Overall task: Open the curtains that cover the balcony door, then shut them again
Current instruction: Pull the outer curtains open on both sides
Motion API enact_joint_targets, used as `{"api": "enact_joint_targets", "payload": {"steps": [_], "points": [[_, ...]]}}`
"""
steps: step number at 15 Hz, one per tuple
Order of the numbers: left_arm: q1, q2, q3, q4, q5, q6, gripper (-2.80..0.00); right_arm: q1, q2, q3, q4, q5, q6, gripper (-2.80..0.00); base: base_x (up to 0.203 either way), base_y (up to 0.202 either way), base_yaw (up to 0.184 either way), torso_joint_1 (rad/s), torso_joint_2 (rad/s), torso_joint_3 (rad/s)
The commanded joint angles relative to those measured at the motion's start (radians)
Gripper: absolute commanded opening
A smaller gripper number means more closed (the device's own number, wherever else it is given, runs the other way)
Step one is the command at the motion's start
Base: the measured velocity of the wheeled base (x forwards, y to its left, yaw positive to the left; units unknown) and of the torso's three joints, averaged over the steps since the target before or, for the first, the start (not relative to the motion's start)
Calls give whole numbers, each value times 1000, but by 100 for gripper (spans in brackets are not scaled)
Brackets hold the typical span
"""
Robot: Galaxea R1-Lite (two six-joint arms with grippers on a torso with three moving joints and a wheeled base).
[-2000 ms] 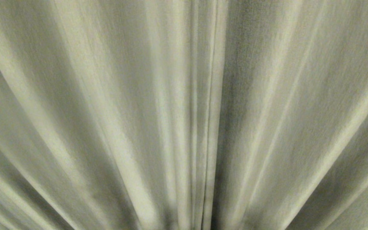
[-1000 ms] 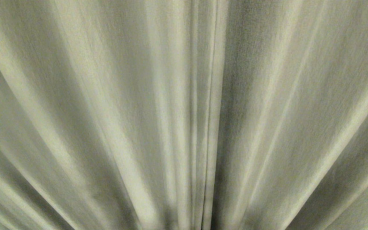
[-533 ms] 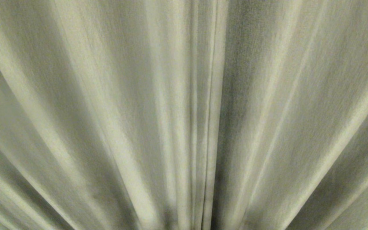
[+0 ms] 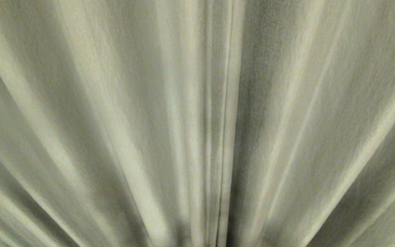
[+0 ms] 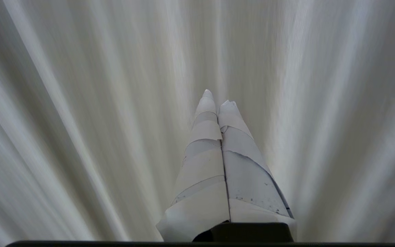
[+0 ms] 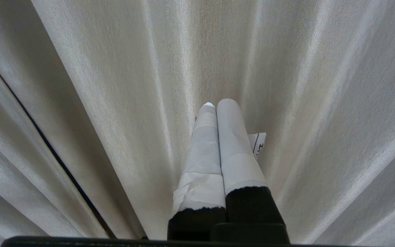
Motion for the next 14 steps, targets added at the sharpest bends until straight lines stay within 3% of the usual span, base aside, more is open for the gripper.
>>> {"api": "enact_joint_targets", "payload": {"steps": [1,6,7,11,13,14], "points": [[0,0,0,-30,-1,26,-280,0,0,0,0,0,0,-280,0,0,0,0,0,0],[0,0,0,-180,-8,264,-280,0,0,0,0,0,0,-280,0,0,0,0,0,0],[0,0,-2,-182,-12,282,-280,0,0,0,0,0,0,-280,0,0,0,0,0,0],[0,0,-109,-60,-13,242,-280,0,0,0,0,0,0,-280,0,0,0,0,0,0],[0,15,-233,114,-22,186,-280,0,0,0,0,0,0,-280,0,0,0,0,0,0],[0,38,-298,203,-59,168,-280,0,0,0,-1,0,0,-280,0,0,0,0,0,0]]}}
